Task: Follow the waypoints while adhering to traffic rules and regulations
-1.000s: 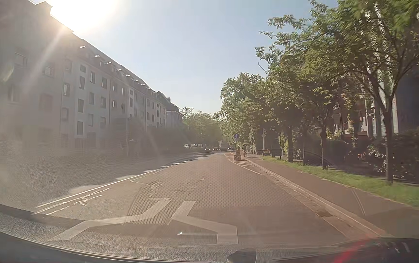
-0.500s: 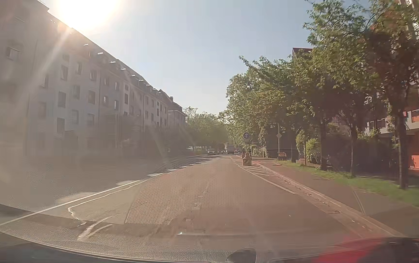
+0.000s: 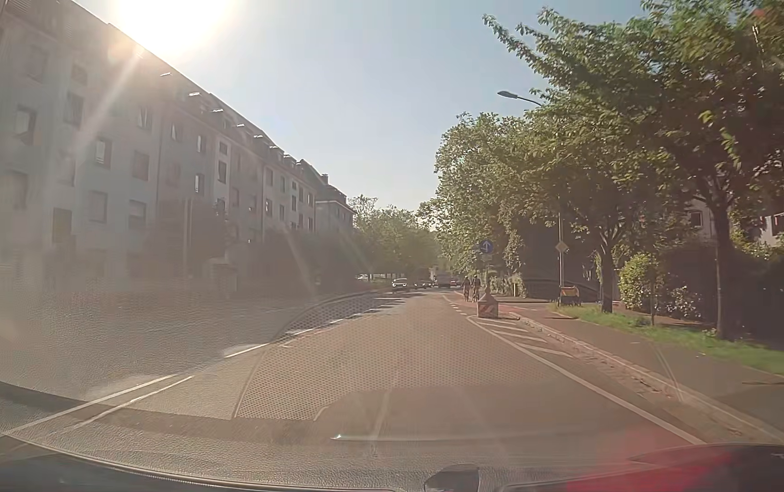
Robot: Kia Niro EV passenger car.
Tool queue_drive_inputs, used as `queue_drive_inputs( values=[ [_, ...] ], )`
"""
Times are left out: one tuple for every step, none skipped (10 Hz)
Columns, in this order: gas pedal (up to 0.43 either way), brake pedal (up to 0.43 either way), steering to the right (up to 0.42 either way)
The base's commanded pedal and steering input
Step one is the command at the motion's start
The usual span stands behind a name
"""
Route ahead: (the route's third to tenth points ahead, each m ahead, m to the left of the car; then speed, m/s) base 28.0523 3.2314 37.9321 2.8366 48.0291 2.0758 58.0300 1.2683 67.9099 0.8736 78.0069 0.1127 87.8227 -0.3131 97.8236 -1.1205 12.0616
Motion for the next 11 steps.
queue_drive_inputs(
  values=[
    [0.087, 0.000, -0.008],
    [0.067, 0.000, -0.005],
    [0.000, 0.000, -0.004],
    [0.000, 0.000, -0.003],
    [0.000, 0.000, -0.001],
    [0.000, 0.000, 0.000],
    [0.000, 0.000, 0.000],
    [0.000, 0.000, 0.001],
    [0.000, 0.000, 0.003],
    [0.000, 0.000, 0.005],
    [0.020, 0.000, 0.007]
  ],
)
